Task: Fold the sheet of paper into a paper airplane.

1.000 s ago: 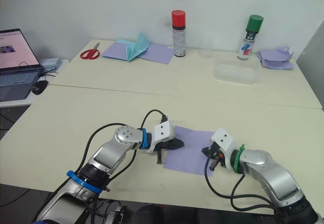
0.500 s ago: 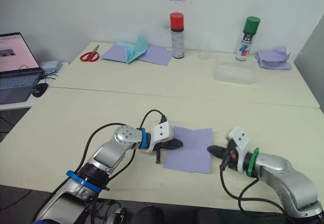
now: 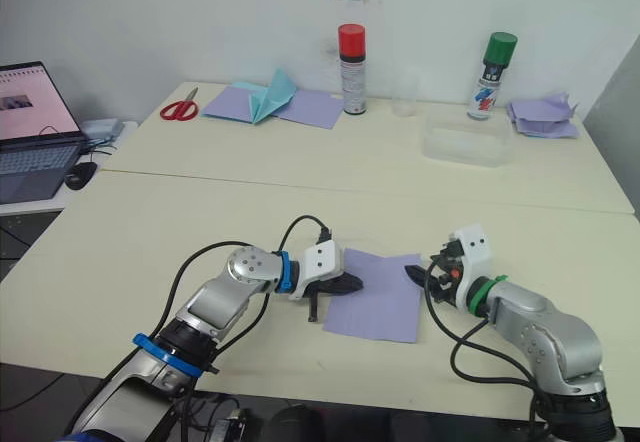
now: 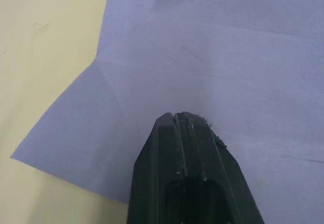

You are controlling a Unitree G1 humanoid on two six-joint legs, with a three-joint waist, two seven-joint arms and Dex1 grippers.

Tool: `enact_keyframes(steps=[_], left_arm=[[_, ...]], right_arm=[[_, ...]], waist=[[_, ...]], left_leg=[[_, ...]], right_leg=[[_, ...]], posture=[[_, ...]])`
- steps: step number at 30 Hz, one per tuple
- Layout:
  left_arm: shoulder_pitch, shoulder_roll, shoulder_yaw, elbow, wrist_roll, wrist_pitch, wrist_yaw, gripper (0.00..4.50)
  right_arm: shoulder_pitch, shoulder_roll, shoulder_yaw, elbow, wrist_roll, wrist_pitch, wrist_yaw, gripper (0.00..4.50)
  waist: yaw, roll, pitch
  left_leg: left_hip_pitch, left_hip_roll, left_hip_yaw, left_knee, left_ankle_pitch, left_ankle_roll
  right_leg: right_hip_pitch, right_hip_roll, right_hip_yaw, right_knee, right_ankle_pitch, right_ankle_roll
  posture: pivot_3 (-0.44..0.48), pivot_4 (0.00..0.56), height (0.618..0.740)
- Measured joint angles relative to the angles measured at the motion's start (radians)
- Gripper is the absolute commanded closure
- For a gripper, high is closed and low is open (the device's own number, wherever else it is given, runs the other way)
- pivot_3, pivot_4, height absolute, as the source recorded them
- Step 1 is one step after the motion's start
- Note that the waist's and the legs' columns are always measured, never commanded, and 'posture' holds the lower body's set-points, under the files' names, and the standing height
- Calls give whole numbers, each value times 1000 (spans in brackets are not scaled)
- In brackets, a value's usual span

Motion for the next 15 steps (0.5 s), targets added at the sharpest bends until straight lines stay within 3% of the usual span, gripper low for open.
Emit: enact_keyframes(steps=[2, 4, 12, 13, 15], left_arm=[[-1, -1, -2, 1, 0, -1, 0, 4500], [-1, -2, -6, -1, 0, -2, 0, 4500], [5, -2, -6, -8, 1, -1, 7, 4500], [6, -2, -7, -9, 1, -1, 9, 4500], [10, -1, -7, -14, 2, -1, 13, 4500]], right_arm=[[-23, 30, 2, 7, 1, 9, -12, 1091], [-28, 28, 15, 7, -8, 7, -8, 1465], [-6, -73, 172, 8, -157, -187, 117, 4263], [-6, -87, 193, 8, -180, -219, 133, 4470], [-4, -108, 234, 8, -231, -280, 160, 4470]], waist=[[0, 0, 0], [0, 0, 0], [0, 0, 0], [0, 0, 0], [0, 0, 0]], left_leg=[[0, 0, 0, 0, 0, 0], [0, 0, 0, 0, 0, 0], [-1, -1, 0, 0, 0, 1], [-1, -1, 0, 0, 0, 1], [-1, -1, -1, 0, 0, 1]], right_leg=[[0, 0, 0, 0, 0, 0], [0, 0, 0, 0, 0, 0], [0, 0, 0, 0, 0, 1], [0, 0, 0, 0, 0, 1], [0, 0, 0, 0, 0, 1]], posture=[[0, 150, 740], [0, 150, 740], [0, 150, 740], [0, 150, 740], [0, 150, 740]])
